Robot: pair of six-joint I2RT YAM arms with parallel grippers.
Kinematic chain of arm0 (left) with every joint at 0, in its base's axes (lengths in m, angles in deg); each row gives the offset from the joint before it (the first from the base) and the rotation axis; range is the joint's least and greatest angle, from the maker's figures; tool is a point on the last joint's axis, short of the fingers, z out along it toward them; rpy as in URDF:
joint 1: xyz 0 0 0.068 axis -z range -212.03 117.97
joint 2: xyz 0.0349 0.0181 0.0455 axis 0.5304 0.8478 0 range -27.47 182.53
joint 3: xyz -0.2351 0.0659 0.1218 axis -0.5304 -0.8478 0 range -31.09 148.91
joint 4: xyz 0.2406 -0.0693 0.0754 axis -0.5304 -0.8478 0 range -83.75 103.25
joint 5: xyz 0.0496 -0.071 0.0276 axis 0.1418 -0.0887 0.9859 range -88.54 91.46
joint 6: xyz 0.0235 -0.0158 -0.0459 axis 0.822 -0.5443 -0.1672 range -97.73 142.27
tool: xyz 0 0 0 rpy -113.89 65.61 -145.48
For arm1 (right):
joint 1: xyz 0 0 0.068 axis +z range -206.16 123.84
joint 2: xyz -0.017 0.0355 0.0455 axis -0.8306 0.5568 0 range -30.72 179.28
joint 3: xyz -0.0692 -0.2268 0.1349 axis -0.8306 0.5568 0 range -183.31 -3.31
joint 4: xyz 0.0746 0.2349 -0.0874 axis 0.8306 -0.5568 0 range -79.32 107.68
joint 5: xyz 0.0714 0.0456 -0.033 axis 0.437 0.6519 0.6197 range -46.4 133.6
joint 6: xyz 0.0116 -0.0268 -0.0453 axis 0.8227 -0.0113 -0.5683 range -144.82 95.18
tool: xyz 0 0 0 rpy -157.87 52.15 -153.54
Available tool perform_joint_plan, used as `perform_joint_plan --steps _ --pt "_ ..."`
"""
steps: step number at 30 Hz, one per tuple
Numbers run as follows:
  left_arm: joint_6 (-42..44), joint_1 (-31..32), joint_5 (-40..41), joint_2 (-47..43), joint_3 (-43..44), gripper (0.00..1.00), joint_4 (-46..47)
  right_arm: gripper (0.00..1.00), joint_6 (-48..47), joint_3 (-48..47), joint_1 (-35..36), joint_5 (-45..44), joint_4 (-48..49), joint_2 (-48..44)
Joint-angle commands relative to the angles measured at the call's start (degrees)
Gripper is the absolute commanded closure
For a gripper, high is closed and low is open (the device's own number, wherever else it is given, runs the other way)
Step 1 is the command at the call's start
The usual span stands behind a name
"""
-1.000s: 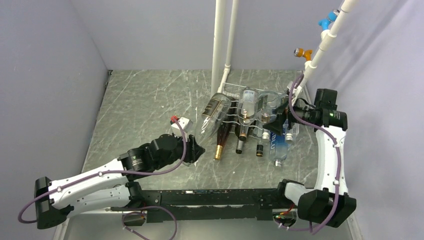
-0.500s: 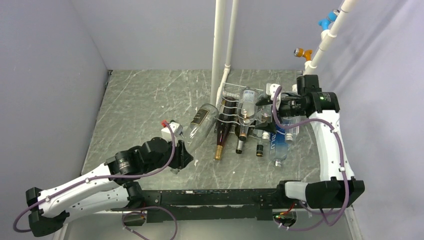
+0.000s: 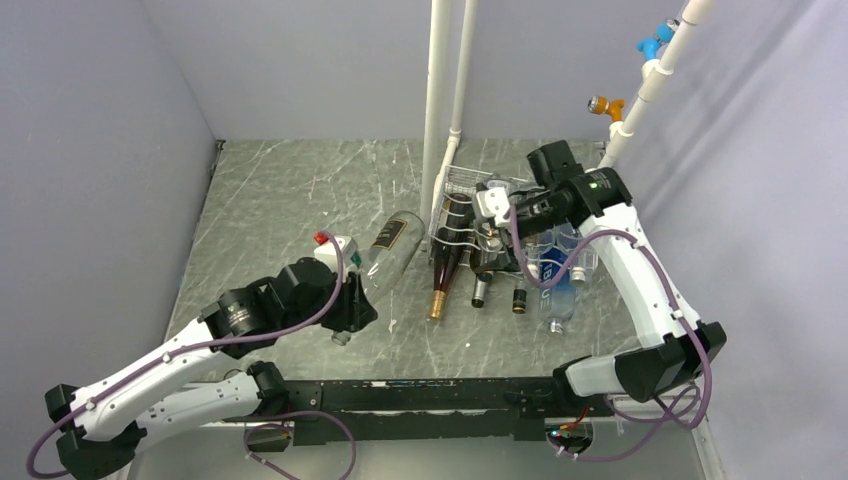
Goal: Take the wine bottle off the wine rack
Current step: Pick up the wine bottle from the wine rack.
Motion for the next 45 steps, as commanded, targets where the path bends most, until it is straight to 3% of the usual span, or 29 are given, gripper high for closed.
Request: perform_joint_plan --steps 1,8,23,32,45 --pt "-1.1 -2.9 -5.9 1.2 7.8 1.0 8.9 0.0 -3.4 -2.6 5.8 -3.9 2.0 1.6" --pt "-4.0 -8.0 -17.4 5.1 10.3 1.0 6.8 0.0 0.3 -3.7 16.2 -10.7 8.2 5.1" --pt "-6.4 -15.0 -30.7 7.0 11.6 1.0 3.3 0.0 4.1 -3.3 31.6 -24.3 19.7 15.4" --pt "-8.5 -18.4 -37.2 6.3 7.9 1.0 8.2 0.0 7.7 0.7 35.6 -28.4 26.3 17.5" --pt "-10.1 -21.1 -43.0 6.5 4.4 1.0 12.4 0.0 12.1 7.6 35.9 -32.1 36.2 18.1"
